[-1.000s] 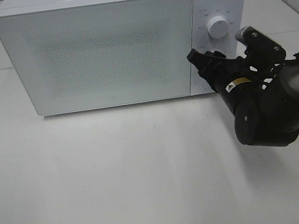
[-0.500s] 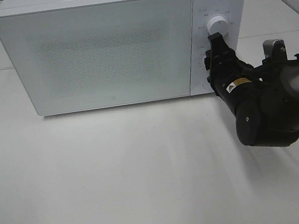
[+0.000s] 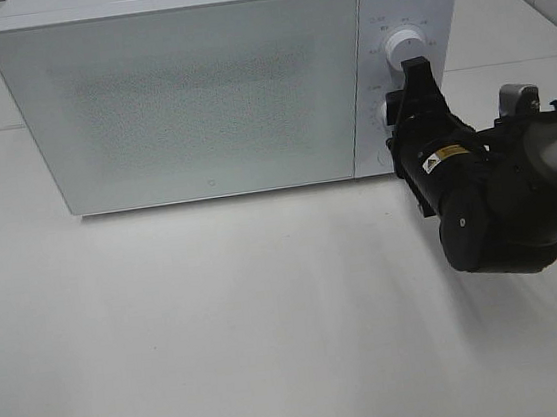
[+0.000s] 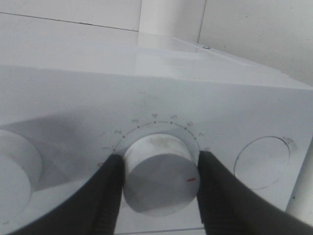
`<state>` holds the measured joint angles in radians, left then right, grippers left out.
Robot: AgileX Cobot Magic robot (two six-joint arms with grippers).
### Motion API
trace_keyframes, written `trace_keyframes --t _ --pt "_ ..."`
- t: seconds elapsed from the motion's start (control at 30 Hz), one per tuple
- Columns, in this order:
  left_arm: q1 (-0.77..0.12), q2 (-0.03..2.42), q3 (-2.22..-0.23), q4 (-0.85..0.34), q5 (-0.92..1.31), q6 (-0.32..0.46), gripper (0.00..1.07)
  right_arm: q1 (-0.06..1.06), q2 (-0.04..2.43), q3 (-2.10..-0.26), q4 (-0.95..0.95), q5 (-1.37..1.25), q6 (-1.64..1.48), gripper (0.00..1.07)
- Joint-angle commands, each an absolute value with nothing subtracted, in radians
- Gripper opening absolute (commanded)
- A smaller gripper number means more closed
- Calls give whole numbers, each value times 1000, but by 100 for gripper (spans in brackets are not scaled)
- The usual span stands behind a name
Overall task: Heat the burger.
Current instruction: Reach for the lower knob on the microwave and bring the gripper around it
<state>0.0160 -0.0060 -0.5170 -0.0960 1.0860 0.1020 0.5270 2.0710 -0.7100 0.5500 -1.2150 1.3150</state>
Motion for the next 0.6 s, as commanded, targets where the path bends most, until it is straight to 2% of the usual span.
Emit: trace_keyframes --t 0.03,0.2,0.4,0.47,0.6 --pt "18 -9 -517 -100 1071 104 98 526 2073 -731 462 -1435 1325 9" --pt "18 -9 -517 -100 1071 104 98 526 2073 -731 467 -1429 1308 11" --pt "18 -9 -517 -100 1071 104 98 526 2071 -729 491 -1428 1274 20" --pt "18 -9 -517 -100 1071 104 98 526 2071 -724 523 -1421 1258 32" --pt "18 -9 -517 -100 1071 104 98 526 2071 -723 546 -1416 1248 40"
